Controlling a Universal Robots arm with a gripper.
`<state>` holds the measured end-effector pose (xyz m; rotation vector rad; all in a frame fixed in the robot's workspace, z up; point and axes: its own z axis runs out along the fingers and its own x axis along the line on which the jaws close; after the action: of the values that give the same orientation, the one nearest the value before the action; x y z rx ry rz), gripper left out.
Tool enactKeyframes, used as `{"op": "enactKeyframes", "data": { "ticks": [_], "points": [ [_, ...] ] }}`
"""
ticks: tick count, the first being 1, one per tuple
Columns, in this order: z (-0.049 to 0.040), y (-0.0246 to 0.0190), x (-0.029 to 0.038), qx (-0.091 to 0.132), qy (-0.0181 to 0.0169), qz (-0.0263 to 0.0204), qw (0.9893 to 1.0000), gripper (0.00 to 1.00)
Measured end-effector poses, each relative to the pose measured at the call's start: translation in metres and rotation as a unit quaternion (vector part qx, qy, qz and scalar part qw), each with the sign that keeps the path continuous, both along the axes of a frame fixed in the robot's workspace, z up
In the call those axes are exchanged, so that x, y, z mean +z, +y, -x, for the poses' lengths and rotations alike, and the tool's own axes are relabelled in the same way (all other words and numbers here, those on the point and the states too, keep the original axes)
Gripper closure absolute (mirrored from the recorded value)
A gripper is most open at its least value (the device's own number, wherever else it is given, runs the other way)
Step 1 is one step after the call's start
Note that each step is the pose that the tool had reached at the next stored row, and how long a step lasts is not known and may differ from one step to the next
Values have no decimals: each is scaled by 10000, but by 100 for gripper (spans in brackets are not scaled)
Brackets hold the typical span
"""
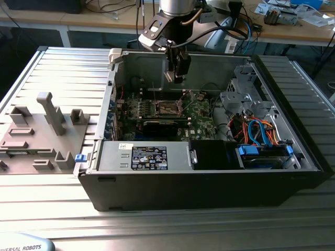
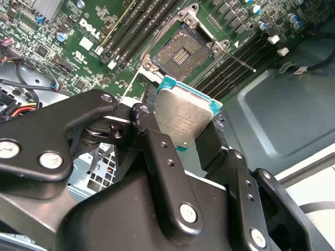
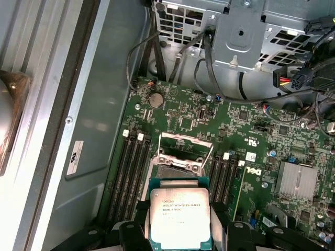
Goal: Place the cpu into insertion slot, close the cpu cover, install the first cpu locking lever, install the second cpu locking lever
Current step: 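Place the cpu into insertion slot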
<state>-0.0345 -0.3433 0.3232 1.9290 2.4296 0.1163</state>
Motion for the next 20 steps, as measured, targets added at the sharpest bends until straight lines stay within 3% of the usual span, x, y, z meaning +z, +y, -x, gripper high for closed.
{"op": "enactKeyframes", "data": {
  "ticks": [20],
  "points": [
    [0, 0, -3, -147, 0, 0, 9999, 46]
  ]
}}
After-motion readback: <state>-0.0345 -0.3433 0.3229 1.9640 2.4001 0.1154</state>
